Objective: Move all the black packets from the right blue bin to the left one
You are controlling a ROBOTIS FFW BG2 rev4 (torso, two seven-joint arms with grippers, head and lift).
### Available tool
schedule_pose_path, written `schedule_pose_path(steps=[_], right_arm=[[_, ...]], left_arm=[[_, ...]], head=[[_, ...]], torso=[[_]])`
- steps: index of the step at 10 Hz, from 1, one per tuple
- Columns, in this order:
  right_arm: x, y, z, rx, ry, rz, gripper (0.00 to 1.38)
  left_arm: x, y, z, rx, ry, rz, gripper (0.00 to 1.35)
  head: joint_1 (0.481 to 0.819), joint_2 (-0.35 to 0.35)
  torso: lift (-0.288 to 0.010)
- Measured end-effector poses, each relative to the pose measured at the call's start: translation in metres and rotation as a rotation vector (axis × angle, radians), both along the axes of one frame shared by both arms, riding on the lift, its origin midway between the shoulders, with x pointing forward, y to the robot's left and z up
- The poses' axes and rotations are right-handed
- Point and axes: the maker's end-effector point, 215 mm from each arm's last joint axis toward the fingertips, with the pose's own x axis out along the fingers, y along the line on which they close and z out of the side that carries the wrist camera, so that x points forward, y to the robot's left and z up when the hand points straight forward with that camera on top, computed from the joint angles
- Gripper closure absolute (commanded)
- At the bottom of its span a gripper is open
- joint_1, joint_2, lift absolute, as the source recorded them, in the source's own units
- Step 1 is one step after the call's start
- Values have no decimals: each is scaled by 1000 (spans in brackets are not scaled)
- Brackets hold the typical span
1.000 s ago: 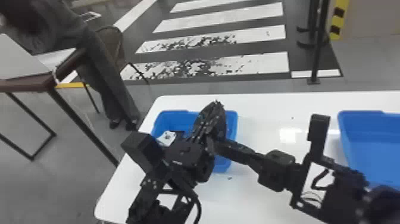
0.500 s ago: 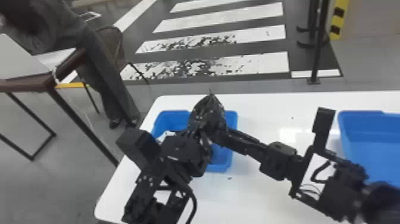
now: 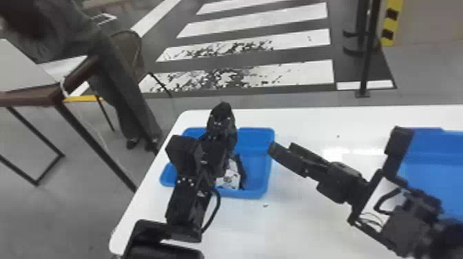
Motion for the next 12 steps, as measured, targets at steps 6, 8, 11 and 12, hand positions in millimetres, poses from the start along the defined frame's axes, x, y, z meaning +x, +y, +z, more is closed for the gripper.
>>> schedule_pose_path(steps=[6,8,11,12], right_arm=[[57,-115,2,-136,-130,-266,160],[73,-199,-10,-254,-172,-409,163],[41,-321,18,-503,-331,-667,165],[21,-346,19,-570,-342,-714,165]], left_arm=[[27,5,-47,-78,-66,-7,58],[6,-34,12,-169,-258,-101,134],[-54,-44,37,-258,-203,-133,25],[-75,-44,33,-263,-141,-131,25]], head=[[694,242],[680,136],[692,-22],[695,-47]], torso=[[-140],[-140],[-140],[-140]])
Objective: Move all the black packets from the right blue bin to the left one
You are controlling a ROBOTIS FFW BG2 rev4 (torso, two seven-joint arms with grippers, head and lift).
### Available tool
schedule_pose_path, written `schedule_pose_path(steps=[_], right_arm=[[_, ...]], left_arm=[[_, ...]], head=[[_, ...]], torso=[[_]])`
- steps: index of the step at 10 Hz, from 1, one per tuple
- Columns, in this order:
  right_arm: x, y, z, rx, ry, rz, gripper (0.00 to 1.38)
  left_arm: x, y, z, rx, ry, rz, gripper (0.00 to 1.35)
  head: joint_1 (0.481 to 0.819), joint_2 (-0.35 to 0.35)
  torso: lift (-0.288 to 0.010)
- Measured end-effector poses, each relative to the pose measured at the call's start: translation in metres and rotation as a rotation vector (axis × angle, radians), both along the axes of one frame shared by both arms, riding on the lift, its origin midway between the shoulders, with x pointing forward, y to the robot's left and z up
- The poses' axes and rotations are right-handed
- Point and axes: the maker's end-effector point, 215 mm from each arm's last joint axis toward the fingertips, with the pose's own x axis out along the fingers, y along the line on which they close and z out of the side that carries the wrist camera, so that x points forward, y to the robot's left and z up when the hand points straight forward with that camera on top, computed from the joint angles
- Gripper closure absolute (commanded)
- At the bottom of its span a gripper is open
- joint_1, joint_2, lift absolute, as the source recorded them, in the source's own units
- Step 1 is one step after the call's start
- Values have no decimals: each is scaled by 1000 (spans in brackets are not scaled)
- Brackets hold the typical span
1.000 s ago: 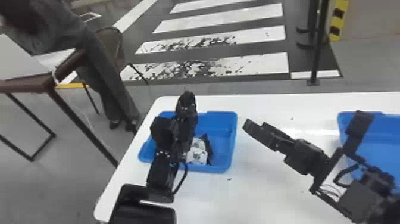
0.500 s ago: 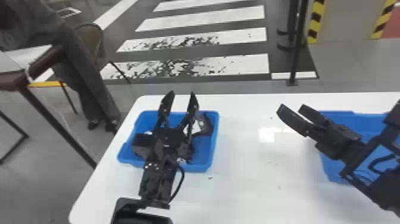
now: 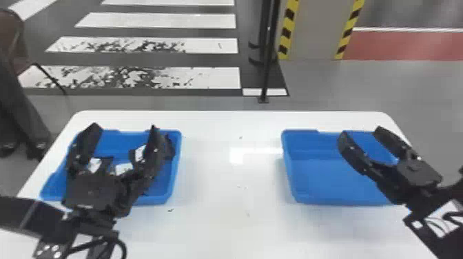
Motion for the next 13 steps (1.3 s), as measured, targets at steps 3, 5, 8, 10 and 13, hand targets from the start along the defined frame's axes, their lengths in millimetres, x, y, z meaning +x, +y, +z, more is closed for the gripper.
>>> schedule_pose_path(steps=[3,5,8,10,13], right_arm=[[-50,-21,-2,-83,16,-85,167],[-76,-18,-3,-130,40,-115,168],[-92,-16,-15,-132,88,-125,168],[-88,-13,-13,-123,79,-118,168],[-85,-8,-8,-105,63,-106,168]], left_arm=[[-38,24,-57,65,228,59,5],[-50,42,-75,117,294,118,-2],[-60,47,-55,115,277,146,-2],[-63,43,-27,76,192,141,-2],[-68,45,-8,39,129,145,-2]], head=[[695,-67],[695,-43],[695,-29],[695,-32],[695,-22]], torso=[[-140],[-140],[-140],[-140],[-140]])
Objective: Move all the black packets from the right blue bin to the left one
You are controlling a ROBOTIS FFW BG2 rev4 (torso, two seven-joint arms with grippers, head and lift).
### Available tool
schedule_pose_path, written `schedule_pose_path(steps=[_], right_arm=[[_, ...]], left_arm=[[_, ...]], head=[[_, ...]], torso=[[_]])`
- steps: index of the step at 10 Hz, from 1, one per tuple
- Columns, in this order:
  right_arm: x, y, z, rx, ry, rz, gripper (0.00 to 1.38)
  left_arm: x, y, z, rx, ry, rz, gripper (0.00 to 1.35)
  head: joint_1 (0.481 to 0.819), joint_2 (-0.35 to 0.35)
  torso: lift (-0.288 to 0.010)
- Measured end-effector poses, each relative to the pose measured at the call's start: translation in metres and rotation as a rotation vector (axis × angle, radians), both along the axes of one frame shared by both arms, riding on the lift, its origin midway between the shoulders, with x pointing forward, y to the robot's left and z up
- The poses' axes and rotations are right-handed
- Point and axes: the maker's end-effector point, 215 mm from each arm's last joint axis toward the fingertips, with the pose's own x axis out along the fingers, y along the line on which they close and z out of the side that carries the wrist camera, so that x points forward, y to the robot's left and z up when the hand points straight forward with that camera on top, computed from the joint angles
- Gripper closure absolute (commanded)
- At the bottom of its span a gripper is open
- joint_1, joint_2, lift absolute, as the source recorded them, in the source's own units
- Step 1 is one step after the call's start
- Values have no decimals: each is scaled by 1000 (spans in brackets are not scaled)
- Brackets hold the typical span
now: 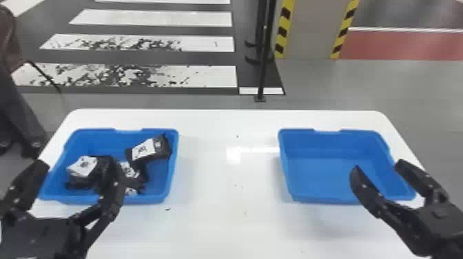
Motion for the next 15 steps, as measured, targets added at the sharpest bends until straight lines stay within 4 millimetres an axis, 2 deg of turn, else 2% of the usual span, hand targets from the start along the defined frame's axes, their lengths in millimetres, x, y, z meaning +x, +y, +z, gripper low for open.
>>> schedule_pose_path(steps=[3,6,9,15], right_arm=[[3,0,2,8,-6,2,168],[7,12,4,23,-13,27,168],[8,15,5,25,-16,35,168],[5,15,9,36,-18,24,168]], left_arm=[[1,-7,9,-18,-22,-13,-2],[3,-11,11,-29,-28,-19,-2],[3,-12,16,-39,-45,-24,-2],[4,-13,12,-56,-32,-28,-2]], head=[[695,-30],[695,-19],[695,-16],[695,-17]], torso=[[-140],[-140],[-140],[-140]])
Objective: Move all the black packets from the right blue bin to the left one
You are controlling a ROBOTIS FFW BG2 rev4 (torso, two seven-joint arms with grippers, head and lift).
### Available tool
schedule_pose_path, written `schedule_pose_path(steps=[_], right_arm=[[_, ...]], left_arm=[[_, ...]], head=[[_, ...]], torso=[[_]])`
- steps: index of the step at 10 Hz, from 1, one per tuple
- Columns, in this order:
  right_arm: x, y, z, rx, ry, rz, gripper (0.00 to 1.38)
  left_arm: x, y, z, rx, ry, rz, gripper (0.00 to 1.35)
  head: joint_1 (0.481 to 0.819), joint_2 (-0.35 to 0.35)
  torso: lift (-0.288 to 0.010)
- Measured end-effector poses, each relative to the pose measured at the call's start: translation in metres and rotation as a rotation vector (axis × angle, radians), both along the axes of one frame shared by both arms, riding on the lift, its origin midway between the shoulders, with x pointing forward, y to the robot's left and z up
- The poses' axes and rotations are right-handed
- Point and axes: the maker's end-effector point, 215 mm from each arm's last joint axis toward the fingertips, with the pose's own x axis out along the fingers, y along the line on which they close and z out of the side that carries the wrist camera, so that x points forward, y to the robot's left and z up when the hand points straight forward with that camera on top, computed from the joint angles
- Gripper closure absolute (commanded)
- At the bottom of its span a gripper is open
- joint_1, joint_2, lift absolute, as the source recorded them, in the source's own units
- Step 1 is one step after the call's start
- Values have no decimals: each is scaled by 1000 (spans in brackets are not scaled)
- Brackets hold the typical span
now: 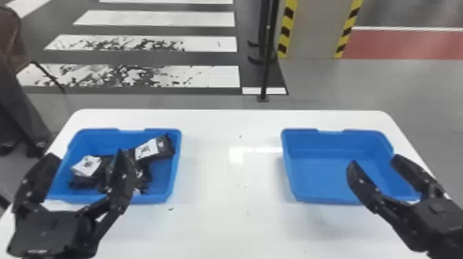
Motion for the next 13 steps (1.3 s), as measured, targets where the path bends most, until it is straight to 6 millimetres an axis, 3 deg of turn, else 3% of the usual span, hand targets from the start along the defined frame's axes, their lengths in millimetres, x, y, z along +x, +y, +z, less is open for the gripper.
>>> schedule_pose_path(steps=[9,13], right_arm=[[-2,0,5,17,-3,-12,168],[-2,0,5,13,-3,-11,168]], left_arm=[[5,-13,-10,-34,49,-39,-2],[5,-13,-2,-32,24,-38,7]], head=[[695,-34],[695,-36]], torso=[[-140],[-140]])
